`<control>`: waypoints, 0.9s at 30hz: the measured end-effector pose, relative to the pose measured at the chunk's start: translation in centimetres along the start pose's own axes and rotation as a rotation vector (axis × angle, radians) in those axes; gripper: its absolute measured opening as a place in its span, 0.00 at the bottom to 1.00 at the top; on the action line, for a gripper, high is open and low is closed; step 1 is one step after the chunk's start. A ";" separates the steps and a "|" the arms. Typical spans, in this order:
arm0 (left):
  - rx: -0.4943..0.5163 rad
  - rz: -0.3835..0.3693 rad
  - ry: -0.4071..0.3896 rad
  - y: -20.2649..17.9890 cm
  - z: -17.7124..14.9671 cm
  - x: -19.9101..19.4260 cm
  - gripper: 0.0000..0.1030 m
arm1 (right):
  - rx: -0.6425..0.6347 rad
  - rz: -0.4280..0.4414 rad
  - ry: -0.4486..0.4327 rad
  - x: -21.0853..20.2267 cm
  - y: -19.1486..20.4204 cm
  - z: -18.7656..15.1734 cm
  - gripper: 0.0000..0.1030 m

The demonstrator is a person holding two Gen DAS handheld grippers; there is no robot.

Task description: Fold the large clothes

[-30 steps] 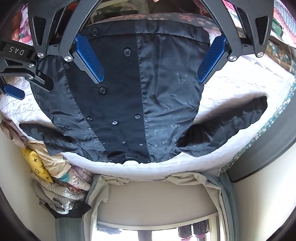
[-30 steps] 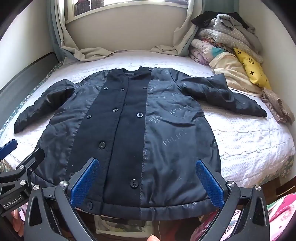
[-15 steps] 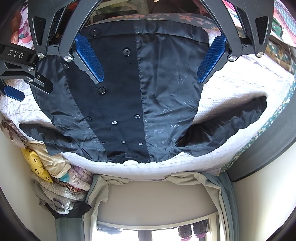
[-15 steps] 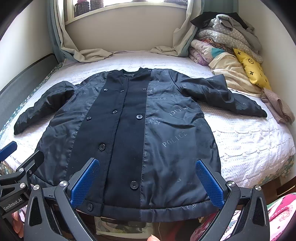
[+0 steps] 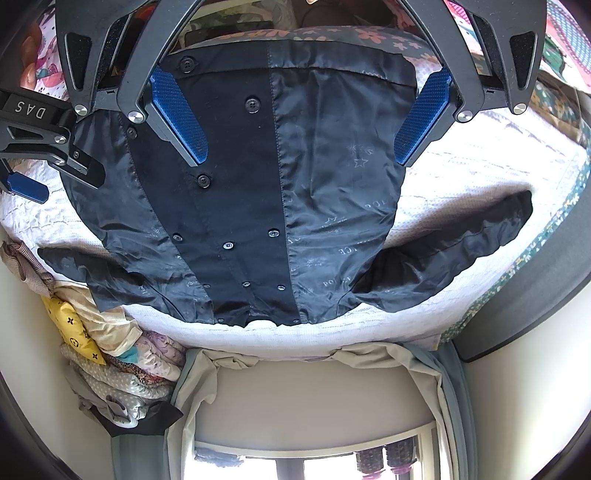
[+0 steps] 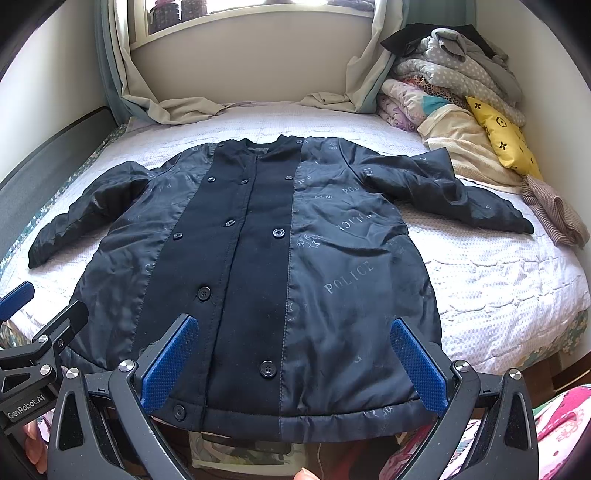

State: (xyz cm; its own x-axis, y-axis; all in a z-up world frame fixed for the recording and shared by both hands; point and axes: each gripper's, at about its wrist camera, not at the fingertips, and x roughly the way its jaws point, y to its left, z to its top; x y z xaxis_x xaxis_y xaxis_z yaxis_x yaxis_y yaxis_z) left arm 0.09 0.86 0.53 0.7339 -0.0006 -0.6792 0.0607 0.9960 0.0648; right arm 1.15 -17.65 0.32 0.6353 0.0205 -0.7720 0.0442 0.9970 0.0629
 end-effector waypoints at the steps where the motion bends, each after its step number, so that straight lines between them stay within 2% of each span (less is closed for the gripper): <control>1: 0.001 0.001 0.001 0.0 -0.1 0.0 0.99 | 0.000 0.000 0.001 0.0 0.0 0.0 1.00; 27: -0.002 0.002 0.006 0.0 -0.2 0.2 0.99 | 0.001 0.002 0.004 0.0 -0.1 0.0 1.00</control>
State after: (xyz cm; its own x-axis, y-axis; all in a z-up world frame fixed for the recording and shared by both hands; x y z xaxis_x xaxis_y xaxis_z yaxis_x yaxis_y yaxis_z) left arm 0.11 0.88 0.20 0.7302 0.0019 -0.6832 0.0581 0.9962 0.0648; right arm 1.16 -17.70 0.28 0.6325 0.0225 -0.7742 0.0440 0.9969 0.0650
